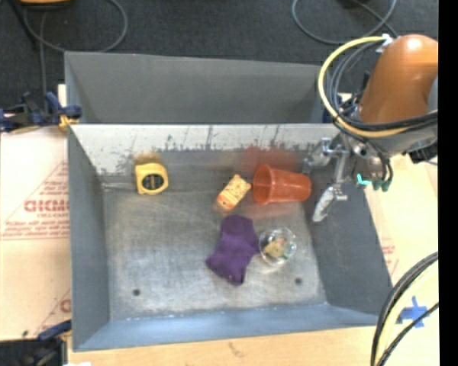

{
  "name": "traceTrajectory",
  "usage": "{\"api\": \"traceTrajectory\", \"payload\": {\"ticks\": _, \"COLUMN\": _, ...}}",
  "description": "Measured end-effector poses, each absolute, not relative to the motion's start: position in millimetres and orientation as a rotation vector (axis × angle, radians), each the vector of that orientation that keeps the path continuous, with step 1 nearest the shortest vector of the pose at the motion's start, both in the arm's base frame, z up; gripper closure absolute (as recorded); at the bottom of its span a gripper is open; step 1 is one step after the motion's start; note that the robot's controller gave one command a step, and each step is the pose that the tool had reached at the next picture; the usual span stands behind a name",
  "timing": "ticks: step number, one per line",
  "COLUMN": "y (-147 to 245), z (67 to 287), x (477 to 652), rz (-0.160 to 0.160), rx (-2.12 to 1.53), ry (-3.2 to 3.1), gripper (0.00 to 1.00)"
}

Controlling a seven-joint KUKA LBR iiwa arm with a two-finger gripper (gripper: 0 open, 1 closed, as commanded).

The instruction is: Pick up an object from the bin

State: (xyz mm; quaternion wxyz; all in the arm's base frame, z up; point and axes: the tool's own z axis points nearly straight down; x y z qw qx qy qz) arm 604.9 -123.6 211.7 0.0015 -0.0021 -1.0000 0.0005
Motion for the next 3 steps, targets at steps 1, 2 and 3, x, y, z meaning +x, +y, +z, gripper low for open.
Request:
{"api": "traceTrajectory", "payload": {"ticks": 1, "y": -123.1, "z": 216.8, "x": 606.5, "rz": 0.003, "rx": -0.003, "ry": -3.147, "gripper": 0.0}}
{"api": "traceTrajectory", "payload": {"ticks": 2, "y": -109.4, "z": 201.1, "x": 624.5, "rz": 0.001, "rx": -0.085, "ry": -3.149, "gripper": 0.0}}
{"api": "traceTrajectory", "payload": {"ticks": 3, "y": -117.7, "z": 165.5, "x": 652.5, "rz": 0.004, "rx": -0.006, "ry": -3.152, "gripper": 0.0}}
